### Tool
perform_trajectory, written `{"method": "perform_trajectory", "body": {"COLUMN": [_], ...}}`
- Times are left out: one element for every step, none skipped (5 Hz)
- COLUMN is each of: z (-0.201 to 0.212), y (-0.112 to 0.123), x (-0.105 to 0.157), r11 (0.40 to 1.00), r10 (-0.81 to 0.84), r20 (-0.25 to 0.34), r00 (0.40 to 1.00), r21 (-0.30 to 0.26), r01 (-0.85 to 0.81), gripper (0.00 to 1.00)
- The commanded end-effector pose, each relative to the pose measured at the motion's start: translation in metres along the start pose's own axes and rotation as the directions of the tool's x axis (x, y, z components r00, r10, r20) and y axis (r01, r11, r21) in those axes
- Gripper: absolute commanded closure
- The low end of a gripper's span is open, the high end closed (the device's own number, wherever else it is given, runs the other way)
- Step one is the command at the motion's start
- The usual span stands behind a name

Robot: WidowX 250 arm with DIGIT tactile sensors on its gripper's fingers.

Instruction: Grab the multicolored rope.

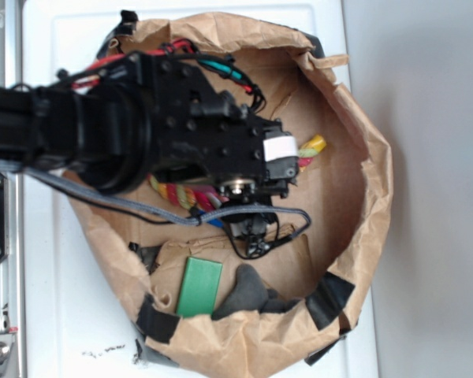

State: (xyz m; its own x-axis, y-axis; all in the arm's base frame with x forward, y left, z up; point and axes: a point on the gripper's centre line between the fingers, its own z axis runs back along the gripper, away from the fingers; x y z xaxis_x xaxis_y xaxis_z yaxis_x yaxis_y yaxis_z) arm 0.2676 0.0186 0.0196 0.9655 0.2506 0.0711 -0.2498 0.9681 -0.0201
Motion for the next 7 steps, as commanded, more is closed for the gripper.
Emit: {"method": "perform_trajectory", "body": {"z": [0.084, 0.114, 0.133, 0.126, 0.105, 0.088, 0.068], "y": [-0.005, -0.009, -0.010, -0.008, 0.004, 0.014, 0.013], "x": [-0.011, -0.015, -0.014, -0.006, 0.013, 0.027, 0.028], "r11": [0.995, 0.992, 0.989, 0.989, 0.974, 0.965, 0.969], "r10": [0.048, 0.036, 0.037, 0.117, 0.212, 0.249, 0.242], "r20": [0.040, 0.001, -0.011, 0.001, -0.002, 0.009, 0.021], "r00": [0.998, 0.999, 0.999, 0.993, 0.977, 0.969, 0.970], "r21": [-0.090, -0.122, -0.143, -0.088, -0.086, -0.086, -0.056], "r01": [-0.044, -0.036, -0.038, -0.116, -0.211, -0.247, -0.241], "gripper": [1.00, 1.00, 1.00, 0.86, 0.00, 0.00, 0.00]}}
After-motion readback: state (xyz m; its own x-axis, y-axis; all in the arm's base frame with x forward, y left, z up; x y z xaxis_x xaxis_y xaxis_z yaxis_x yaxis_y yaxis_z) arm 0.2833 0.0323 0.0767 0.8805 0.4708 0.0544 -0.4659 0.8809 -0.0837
